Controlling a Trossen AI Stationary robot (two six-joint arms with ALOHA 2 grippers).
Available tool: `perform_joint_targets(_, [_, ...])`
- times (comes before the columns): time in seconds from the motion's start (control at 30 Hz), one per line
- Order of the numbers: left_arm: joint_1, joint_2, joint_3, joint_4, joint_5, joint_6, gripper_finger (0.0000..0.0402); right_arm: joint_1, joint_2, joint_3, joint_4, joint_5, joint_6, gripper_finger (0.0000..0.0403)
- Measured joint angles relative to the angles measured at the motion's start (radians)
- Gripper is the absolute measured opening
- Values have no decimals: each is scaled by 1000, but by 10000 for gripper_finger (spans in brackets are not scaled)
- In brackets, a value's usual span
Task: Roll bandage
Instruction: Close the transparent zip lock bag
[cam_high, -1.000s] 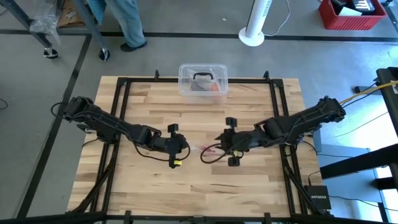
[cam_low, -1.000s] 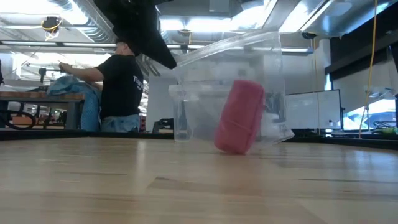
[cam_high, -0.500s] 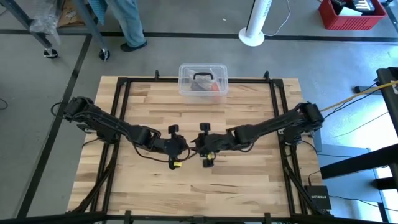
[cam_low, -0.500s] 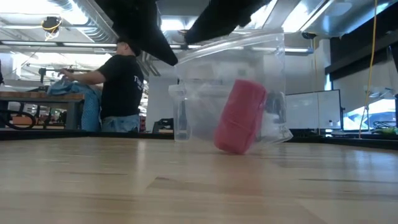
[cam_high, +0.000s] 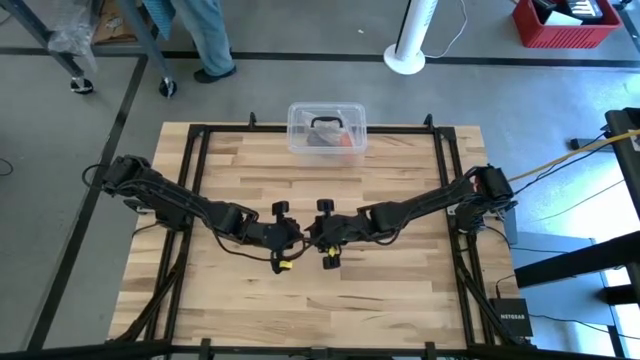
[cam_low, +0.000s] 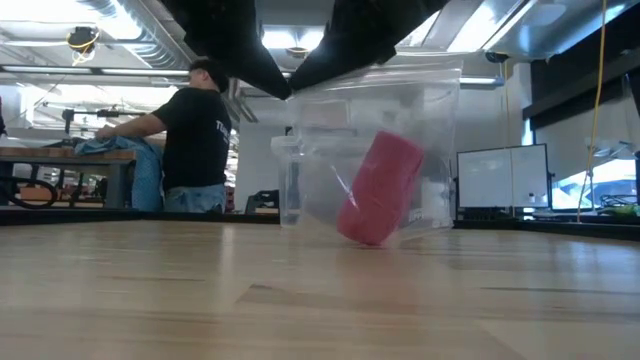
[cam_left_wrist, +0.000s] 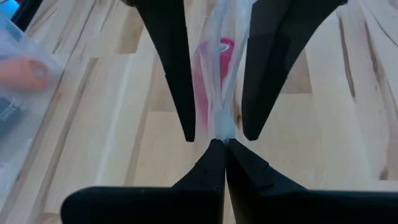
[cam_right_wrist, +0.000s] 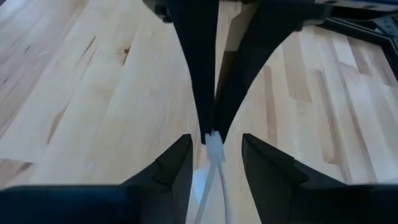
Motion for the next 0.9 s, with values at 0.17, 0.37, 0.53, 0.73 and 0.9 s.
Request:
perform_joint_targets(0.17, [0,0,0,0,0,-1,0,0,7,0,23,0,-12,98])
perform_joint_targets(0.37, [0,0,0,-3,0,-2,0,0,7,0,9,-1,-19,33])
perform_joint_targets(0.53, [1,0,0,1,-2,-6,0,1,2,1,-15,18,-35,24])
perform_joint_targets(0.73, [1,0,1,-5,-3,-7,0,1,-20,0,-90,45,-35,49])
perform_joint_targets(0.9, [0,0,1,-19,1,-19,0,1,-40,0,-143,46,-34,21])
